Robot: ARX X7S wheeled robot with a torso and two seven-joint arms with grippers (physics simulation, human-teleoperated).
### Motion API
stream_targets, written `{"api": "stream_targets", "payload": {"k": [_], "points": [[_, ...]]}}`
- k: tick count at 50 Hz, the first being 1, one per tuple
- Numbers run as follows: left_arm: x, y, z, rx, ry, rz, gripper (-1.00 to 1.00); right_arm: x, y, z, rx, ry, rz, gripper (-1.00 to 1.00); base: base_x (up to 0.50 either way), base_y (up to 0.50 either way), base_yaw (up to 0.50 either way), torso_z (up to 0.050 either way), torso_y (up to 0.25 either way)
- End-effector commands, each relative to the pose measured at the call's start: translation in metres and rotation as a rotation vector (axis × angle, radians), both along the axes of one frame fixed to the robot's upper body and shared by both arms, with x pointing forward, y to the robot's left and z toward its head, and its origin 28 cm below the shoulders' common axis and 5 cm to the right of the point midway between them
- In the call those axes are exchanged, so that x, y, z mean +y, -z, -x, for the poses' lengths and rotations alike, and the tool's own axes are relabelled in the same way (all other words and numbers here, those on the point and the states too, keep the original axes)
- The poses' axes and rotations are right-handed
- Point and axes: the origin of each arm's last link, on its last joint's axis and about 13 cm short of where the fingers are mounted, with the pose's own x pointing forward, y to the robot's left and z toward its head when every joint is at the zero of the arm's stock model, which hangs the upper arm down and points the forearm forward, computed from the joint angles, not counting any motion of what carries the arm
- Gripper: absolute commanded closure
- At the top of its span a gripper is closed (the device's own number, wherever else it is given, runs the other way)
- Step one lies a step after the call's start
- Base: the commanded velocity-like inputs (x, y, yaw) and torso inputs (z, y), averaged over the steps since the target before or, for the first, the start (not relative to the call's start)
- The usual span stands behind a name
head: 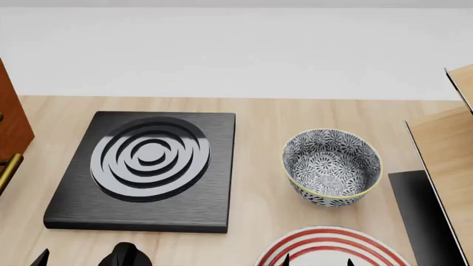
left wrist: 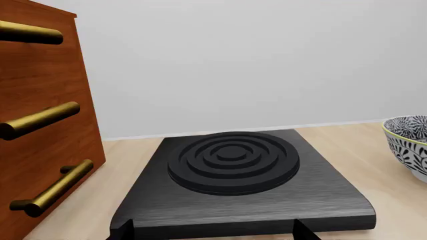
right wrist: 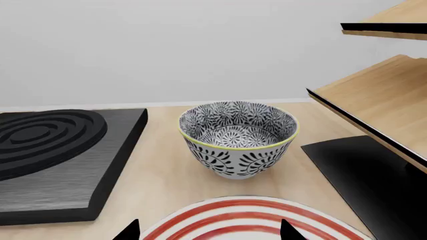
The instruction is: Pick up the cream cheese and put it in the bowl.
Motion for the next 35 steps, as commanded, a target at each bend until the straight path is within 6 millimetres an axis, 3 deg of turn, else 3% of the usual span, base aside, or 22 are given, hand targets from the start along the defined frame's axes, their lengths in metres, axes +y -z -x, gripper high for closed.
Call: {"api": "stream_targets", "payload": {"k": [1,6,8,10,20,31,32,35], "points": [[0.0,-0.001,0.0,0.002,-0.009,0.001,-1.0,0.0,0.0,0.0,0.001,0.002,-0.001,-1.0,0.23,0.0,0.0,0.0,0.0],[0.001,0.002,0.0,0.001,-0.013,0.003,-1.0,0.0,0.0,0.001,-0.001,0.006,0.0,-1.0,0.23,0.0,0.0,0.0,0.0],[0.001,-0.012,0.0,0.005,-0.012,0.004,-1.0,0.001,-0.001,0.0,-0.002,0.003,0.005,-1.0,0.23,0.0,0.0,0.0,0.0],[0.001,0.0,-0.001,0.024,-0.005,0.031,-1.0,0.001,0.0,0.0,0.003,-0.002,0.008,-1.0,0.1,0.0,0.0,0.0,0.0],[0.001,-0.005,-0.001,0.022,-0.001,0.004,-1.0,-0.001,-0.007,0.002,0.0,-0.007,-0.018,-1.0,0.0,0.0,0.0,0.0,0.0],[0.0,-0.059,0.021,0.03,0.002,-0.018,-1.0,-0.007,-0.058,0.019,-0.026,0.014,0.015,-1.0,0.0,0.0,0.0,0.0,0.001],[-0.002,-0.075,0.024,0.031,0.007,-0.04,-1.0,-0.007,-0.064,0.023,-0.028,0.003,0.011,-1.0,0.0,0.0,0.0,0.0,0.0],[-0.003,-0.075,0.031,0.031,0.022,-0.047,-1.0,-0.006,-0.072,0.028,-0.027,-0.006,0.026,-1.0,0.0,0.0,0.0,0.0,0.0]]}}
